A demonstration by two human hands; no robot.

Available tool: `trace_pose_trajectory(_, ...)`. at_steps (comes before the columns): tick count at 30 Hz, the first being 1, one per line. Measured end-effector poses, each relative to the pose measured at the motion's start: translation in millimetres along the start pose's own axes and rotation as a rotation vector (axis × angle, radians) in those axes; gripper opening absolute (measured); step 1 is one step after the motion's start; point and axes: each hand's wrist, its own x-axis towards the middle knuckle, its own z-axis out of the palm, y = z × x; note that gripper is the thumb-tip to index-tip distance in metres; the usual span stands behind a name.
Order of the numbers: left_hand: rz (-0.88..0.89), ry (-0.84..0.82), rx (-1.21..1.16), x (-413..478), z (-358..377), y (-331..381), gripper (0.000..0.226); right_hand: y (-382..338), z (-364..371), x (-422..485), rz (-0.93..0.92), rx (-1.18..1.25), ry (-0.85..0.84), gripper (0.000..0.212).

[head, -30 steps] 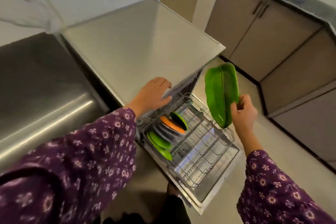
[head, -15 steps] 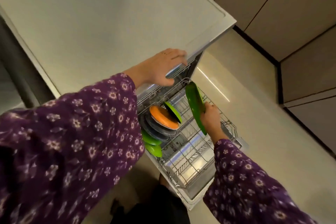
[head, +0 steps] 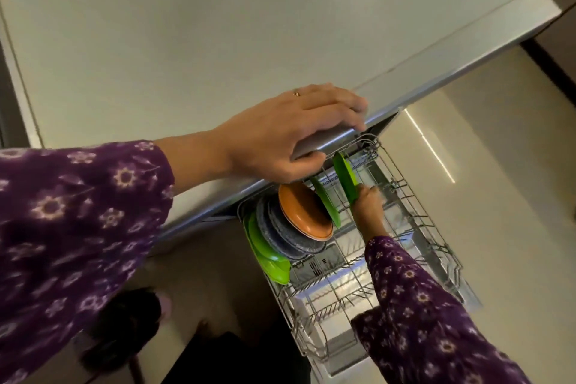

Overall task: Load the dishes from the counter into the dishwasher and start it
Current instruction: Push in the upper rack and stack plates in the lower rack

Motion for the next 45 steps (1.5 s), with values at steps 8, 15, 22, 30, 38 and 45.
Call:
trace_pose_trajectory(8, -0.008, 0.003, 0.024, 1.5, 2.2, -2.3, 0.048, 8.5, 48.5, 31.2, 0.021, 0.054, -0.004, 0.018)
trace_pose_trajectory(15, -0.025, 0.008, 0.036, 0.3, 3.8, -2.1, 0.049, 14.3, 76.8, 34.5, 0.034, 0.035, -0.080, 0.026)
trace_pose_trajectory(22, -0.019, 0.033, 0.040, -1.4, 4.4, -1.1, 0.048, 23.8, 82.2, 32.0, 0.069, 0.004, -0.190, 0.029)
trace_pose_trajectory(30, -0.028, 0.065, -0.004, -4.5, 3.4, 3.0, 0.049, -5.4, 22.2, -4.6, 0.164, 0.076, -0.112, 0.041)
trace_pose_trajectory(38, -0.039, 0.231, 0.064, -14.2, 0.7, 11.2, 0.025, -94.0, -41.0, -117.0, -0.041, 0.026, -0.155, 0.038)
trace_pose_trajectory(45, -0.285, 0.520, 0.086, -99.9, 0.3, 44.6, 0.019, -181.2, -62.8, -231.0, -0.287, 0.055, -0.173, 0.034)
